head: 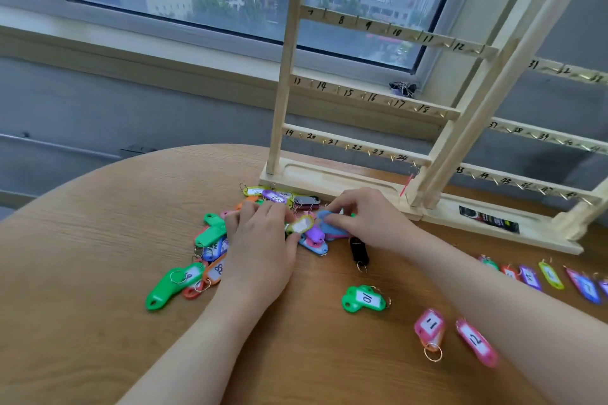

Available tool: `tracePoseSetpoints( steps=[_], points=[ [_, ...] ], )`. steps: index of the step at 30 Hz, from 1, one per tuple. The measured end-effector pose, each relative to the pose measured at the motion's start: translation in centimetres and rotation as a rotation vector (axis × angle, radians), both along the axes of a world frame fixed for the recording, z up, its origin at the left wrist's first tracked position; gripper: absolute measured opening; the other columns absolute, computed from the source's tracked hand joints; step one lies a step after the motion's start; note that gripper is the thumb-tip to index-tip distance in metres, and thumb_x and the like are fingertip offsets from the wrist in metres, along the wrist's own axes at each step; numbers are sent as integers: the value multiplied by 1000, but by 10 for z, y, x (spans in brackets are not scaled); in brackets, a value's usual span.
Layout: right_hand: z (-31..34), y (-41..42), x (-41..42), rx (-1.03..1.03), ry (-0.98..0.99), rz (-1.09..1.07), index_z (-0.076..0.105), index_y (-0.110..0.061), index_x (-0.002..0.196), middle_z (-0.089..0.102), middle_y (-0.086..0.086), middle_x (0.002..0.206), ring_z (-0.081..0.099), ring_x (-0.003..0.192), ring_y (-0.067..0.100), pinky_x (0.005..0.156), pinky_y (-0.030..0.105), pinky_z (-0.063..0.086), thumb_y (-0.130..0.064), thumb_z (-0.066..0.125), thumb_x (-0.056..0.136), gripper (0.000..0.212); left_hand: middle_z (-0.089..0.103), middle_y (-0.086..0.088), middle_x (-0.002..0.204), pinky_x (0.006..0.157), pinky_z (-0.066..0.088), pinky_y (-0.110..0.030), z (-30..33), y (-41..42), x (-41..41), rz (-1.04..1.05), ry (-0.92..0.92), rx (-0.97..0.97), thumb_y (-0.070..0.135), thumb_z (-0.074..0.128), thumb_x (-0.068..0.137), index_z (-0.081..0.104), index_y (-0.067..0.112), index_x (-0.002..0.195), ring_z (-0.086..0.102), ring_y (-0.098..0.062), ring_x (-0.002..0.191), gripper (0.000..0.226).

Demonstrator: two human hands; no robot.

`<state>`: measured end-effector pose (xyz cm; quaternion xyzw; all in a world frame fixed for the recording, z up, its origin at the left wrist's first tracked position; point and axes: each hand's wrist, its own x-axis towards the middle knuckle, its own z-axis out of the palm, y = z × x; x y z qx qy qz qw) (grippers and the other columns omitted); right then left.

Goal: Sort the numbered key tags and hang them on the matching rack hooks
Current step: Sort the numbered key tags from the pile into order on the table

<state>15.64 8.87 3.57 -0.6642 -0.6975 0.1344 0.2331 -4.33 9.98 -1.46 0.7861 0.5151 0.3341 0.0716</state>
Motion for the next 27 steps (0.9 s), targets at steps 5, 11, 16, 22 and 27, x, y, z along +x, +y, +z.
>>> tracePoseSetpoints(
  steps=[5, 11, 16, 22, 27],
  points=[
    [12, -7, -7, -24, 210, -114, 78, -16, 88, 69, -3, 68, 51, 59, -2, 57, 14, 38, -19, 67, 97, 15, 54, 11, 83, 83, 20, -31, 6, -4, -2, -17, -145, -35, 29, 71, 90, 62, 29, 90, 45, -17, 96, 9],
    [28, -24, -18, -187, 684, -134, 73, -18, 104, 74, -3, 77, 54, 62, 6, 59, 24, 43, -17, 56, 104, 17, 63, 7, 84, 81, 23, -28, 9, -8, -6, -1, -329, 35, 21, 73, 89, 60, 25, 92, 55, -20, 83, 13],
    [43, -54, -14, -236, 773, -101, 66, -14, 114, 74, 5, 81, 54, 60, 12, 54, 21, 40, -11, 49, 106, 19, 62, 11, 85, 84, 28, -29, 17, -18, -4, -9, -453, 27, 22, 72, 91, 61, 26, 90, 50, -10, 81, 12],
    [66, -109, 2, -261, 625, -61, 66, -10, 118, 64, 0, 75, 52, 55, 7, 50, 14, 40, 0, 44, 105, 27, 55, 10, 69, 61, 37, -24, 46, -67, 6, -316, -775, -335, 26, 69, 94, 61, 24, 80, 45, -8, 64, 17],
    [82, -166, 26, -169, 580, -66, 62, 1, 108, 78, 8, 94, 70, 74, 19, 65, 26, 46, -2, 58, 100, 10, 69, -3, 85, 67, 44, -22, 70, -109, 21, -441, -790, -421, 20, 68, 96, 70, 21, 93, 56, -7, 70, 4]
  ],
)
